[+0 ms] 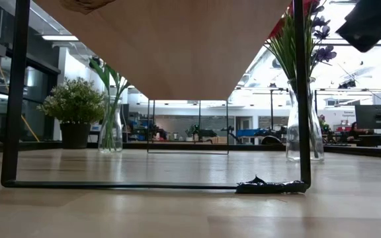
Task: Pick and place flowers into a vace then onto a shelf
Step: Put the top transparent vase on the shelf
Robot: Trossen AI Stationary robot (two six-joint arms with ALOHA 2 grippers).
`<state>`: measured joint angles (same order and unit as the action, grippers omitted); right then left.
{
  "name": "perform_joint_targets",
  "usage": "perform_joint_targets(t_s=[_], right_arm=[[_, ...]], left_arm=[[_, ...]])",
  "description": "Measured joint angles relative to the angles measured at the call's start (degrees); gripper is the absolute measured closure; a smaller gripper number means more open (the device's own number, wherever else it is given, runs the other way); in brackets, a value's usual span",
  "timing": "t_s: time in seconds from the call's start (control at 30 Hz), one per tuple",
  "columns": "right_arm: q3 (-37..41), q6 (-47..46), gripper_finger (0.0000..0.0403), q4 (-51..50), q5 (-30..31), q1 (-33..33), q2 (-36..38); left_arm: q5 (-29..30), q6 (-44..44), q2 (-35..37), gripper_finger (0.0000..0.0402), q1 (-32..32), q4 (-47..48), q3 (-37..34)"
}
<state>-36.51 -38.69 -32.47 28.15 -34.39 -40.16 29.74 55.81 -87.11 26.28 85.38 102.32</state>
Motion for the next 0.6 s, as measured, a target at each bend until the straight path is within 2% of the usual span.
perform_joint_targets(t_s=[0.37,0.5,0.6], right_arm=[[-0.02,-12.71,0.0306,-5.42,-17.61,-0.28,1.26],[-0.02,-16.98,0.0308,-6.2,-22.13,-0.35,1.26],[-0.02,-19.1,0.0306,-6.2,-23.18,-1.61,1.26]], left_arm=[[-2.51,0.67,-0.02,0.025,-0.02,0.0,0.0],[-5.25,2.95,0.0,0.025,0.0,0.01,-0.01],[-7.89,5.71,0.0,0.025,0.0,0.04,-0.02]])
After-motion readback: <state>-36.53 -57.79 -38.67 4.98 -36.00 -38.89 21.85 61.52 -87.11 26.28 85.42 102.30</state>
